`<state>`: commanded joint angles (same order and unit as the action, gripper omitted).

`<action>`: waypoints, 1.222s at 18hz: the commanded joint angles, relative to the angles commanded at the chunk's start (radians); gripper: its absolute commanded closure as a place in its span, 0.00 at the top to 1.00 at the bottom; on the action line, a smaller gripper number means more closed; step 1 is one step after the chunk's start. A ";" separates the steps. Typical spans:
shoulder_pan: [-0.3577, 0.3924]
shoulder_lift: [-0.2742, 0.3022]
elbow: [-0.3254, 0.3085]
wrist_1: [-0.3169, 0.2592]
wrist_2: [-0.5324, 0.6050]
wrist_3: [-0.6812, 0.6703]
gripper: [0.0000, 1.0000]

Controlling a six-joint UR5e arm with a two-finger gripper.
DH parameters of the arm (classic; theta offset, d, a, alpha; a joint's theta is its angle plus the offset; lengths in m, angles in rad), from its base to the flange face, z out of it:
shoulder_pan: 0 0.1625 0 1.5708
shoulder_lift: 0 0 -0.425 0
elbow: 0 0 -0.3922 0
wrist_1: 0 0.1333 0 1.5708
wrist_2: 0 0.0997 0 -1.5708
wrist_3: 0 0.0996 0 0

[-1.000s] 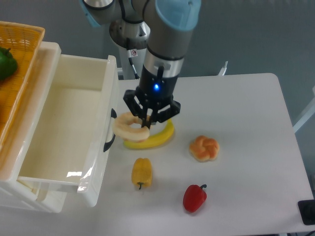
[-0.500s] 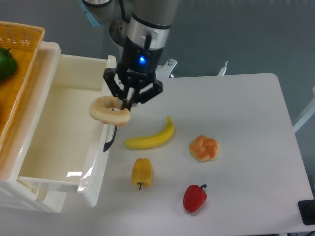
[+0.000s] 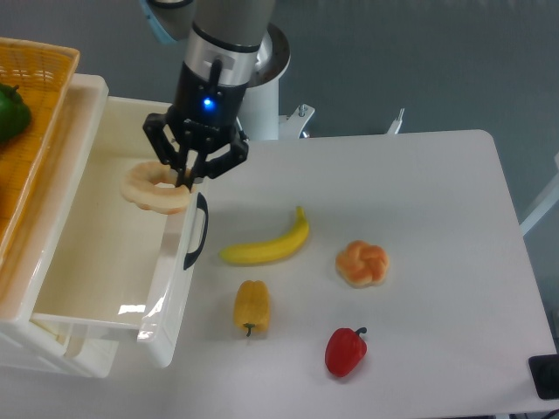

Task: Place the donuts in the upper white drawer
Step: 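Carry the held donut over the open white drawer and lower it, then open the gripper to drop the donut into the drawer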

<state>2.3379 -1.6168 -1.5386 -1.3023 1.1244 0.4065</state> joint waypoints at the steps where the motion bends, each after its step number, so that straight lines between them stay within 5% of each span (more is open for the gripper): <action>1: -0.006 -0.002 0.000 0.000 0.002 0.000 0.04; 15: -0.031 -0.011 -0.012 0.005 0.000 0.017 0.37; 22: -0.032 -0.017 -0.012 0.026 0.000 0.017 0.44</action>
<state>2.3056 -1.6337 -1.5509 -1.2763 1.1244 0.4234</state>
